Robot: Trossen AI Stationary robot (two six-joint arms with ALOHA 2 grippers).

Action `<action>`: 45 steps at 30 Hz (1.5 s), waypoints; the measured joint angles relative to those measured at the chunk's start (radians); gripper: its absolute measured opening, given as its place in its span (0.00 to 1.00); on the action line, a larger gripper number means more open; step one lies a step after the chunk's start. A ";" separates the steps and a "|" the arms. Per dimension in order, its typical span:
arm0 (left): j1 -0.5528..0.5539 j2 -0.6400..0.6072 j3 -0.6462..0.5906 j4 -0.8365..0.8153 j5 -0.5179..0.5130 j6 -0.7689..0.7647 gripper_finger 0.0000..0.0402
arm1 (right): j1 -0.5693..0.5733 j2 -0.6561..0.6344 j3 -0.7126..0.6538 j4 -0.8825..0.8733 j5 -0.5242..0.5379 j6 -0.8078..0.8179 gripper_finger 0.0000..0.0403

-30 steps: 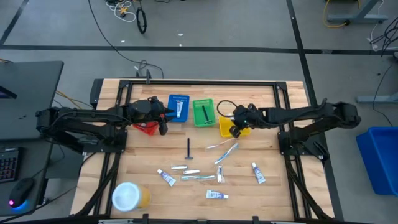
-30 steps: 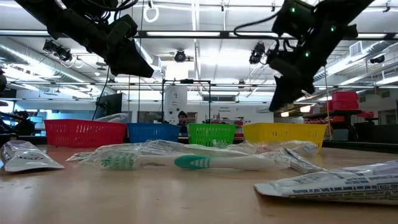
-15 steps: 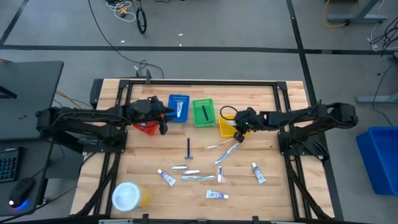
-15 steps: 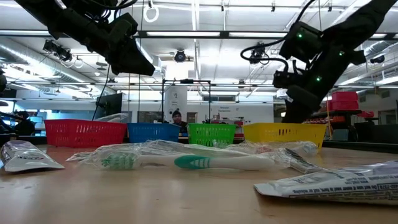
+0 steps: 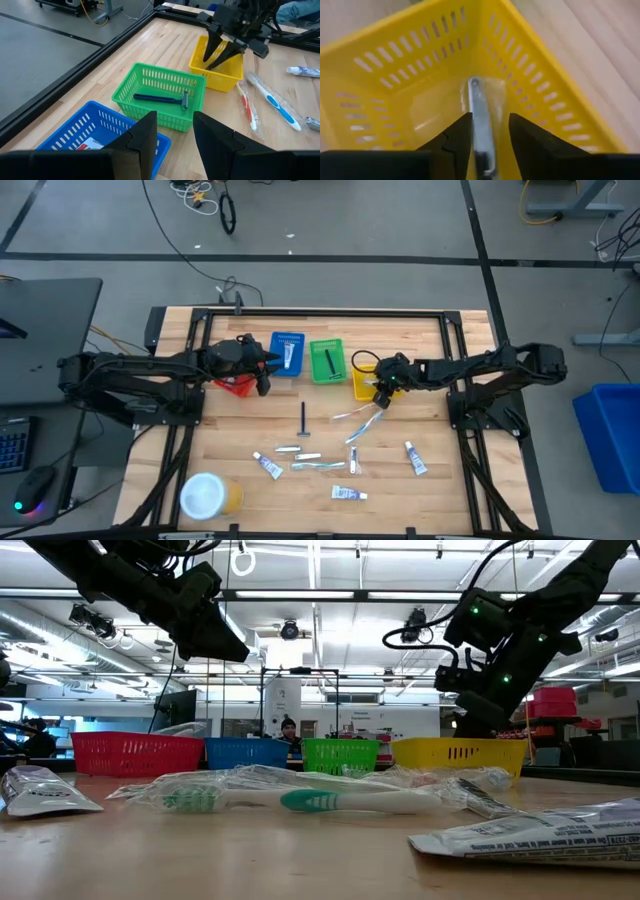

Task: Pick & Place Travel size toiletries
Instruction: Put the silver nail cutter into the yellow bin, then put the orange toothbrush into the red bin

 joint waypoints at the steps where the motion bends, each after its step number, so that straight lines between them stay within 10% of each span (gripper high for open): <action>1: 0.000 0.000 0.000 0.000 0.000 0.000 0.34 | 0.000 0.000 0.000 0.011 0.000 0.000 0.37; 29: 0.000 0.000 0.000 0.002 0.000 -0.046 0.34 | 0.197 0.133 0.134 0.278 -0.280 -0.205 0.45; 45: 0.000 0.000 0.000 0.011 0.000 -0.049 0.34 | 0.212 0.384 0.477 -0.113 -0.305 -0.364 0.44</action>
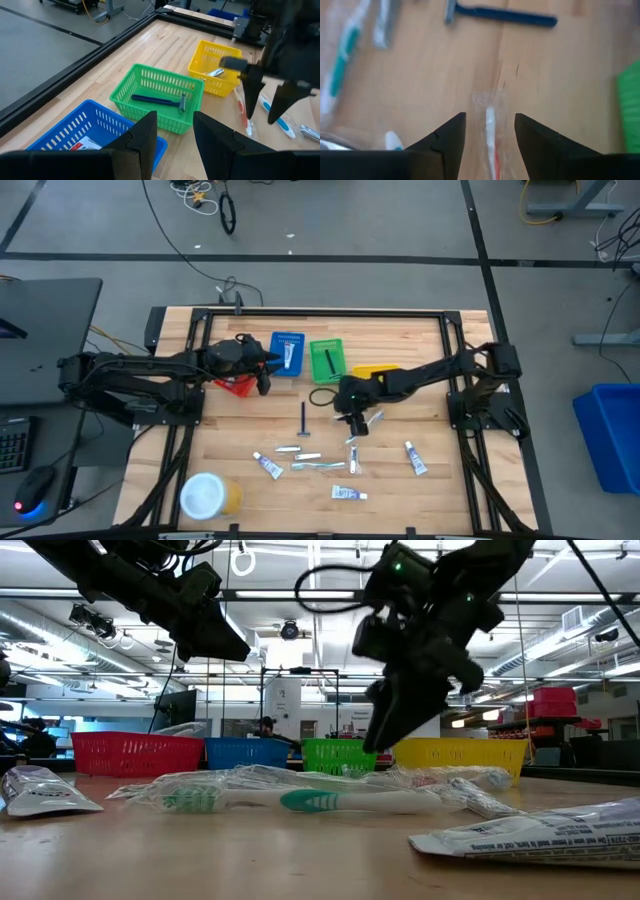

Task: Pick & Place Travel size toiletries
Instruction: Put the orange toothbrush into the red bin

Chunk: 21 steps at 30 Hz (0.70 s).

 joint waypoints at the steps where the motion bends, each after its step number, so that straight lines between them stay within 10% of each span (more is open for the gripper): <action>1: 0.000 0.000 0.000 0.000 0.000 0.000 0.34 | -0.002 0.015 0.001 0.002 -0.001 0.000 0.43; 21: 0.000 0.000 0.000 -0.006 0.003 0.034 0.34 | 0.001 0.087 0.001 0.014 0.019 -0.102 0.16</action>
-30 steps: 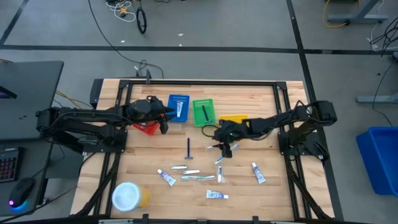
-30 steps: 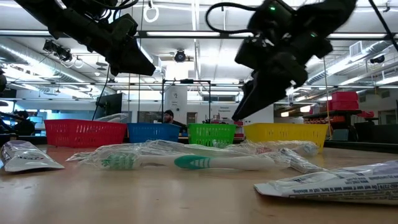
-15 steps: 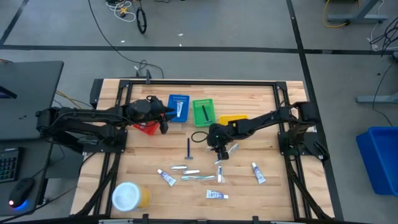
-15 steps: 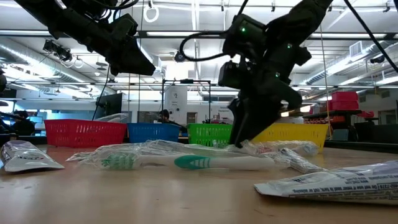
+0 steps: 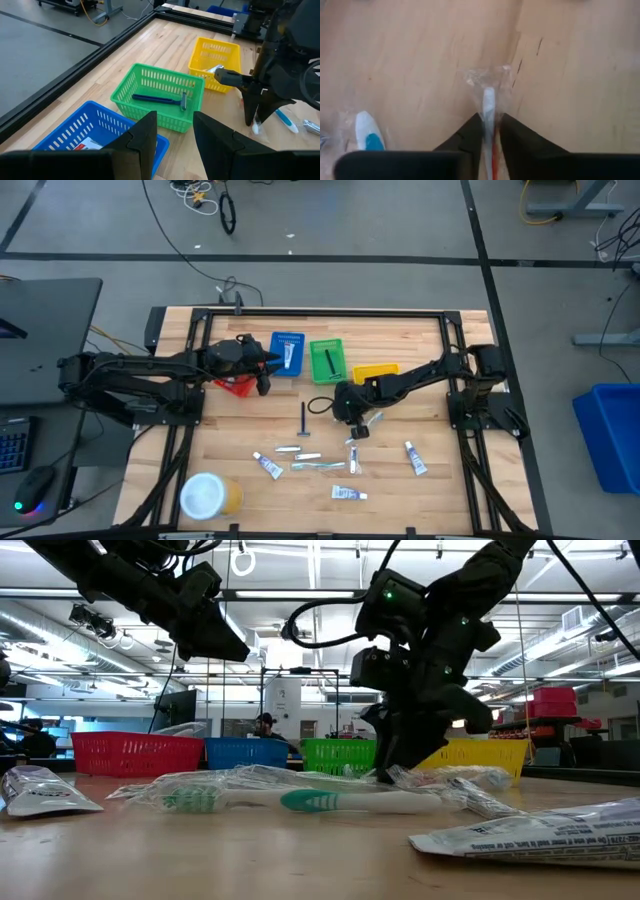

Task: Pick & Place Travel size toiletries
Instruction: Put the orange toothbrush into the red bin

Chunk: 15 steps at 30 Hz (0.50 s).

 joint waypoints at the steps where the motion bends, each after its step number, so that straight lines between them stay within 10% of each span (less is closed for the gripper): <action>1: 0.000 0.000 0.000 0.000 0.000 0.000 0.34 | 0.000 -0.004 -0.001 0.005 0.006 -0.002 0.13; 15: 0.000 0.000 0.000 0.004 0.002 -0.019 0.34 | -0.016 -0.331 0.069 0.152 -0.011 0.069 0.08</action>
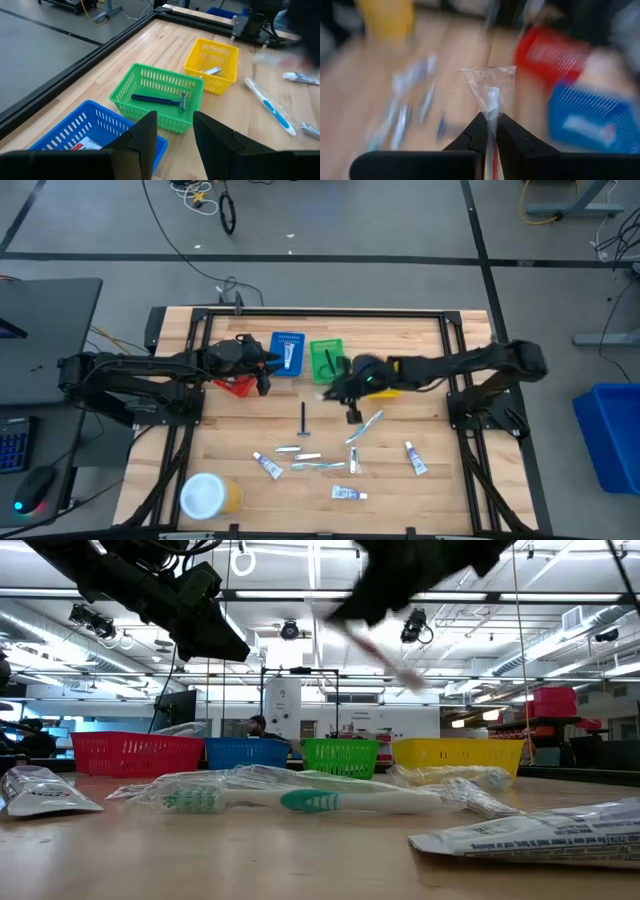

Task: Pick & Place Travel size toiletries
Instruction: Put the orange toothbrush into the red bin

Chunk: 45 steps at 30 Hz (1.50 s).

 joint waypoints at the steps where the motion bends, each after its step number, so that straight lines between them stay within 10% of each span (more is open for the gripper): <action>1: 0.000 0.000 0.000 0.004 0.007 0.000 0.34 | -0.005 -0.025 0.000 0.033 0.001 0.020 0.08; 13: -0.049 0.071 0.001 0.388 0.276 0.099 0.34 | -0.021 -0.053 0.002 0.315 -0.008 0.044 0.08; 31: -0.099 0.340 0.102 0.594 0.317 0.150 0.57 | -0.056 0.039 0.001 0.467 -0.008 0.122 0.08; 45: -0.099 0.362 0.160 0.595 0.270 0.184 0.43 | -0.057 0.039 0.001 0.471 -0.008 0.113 0.08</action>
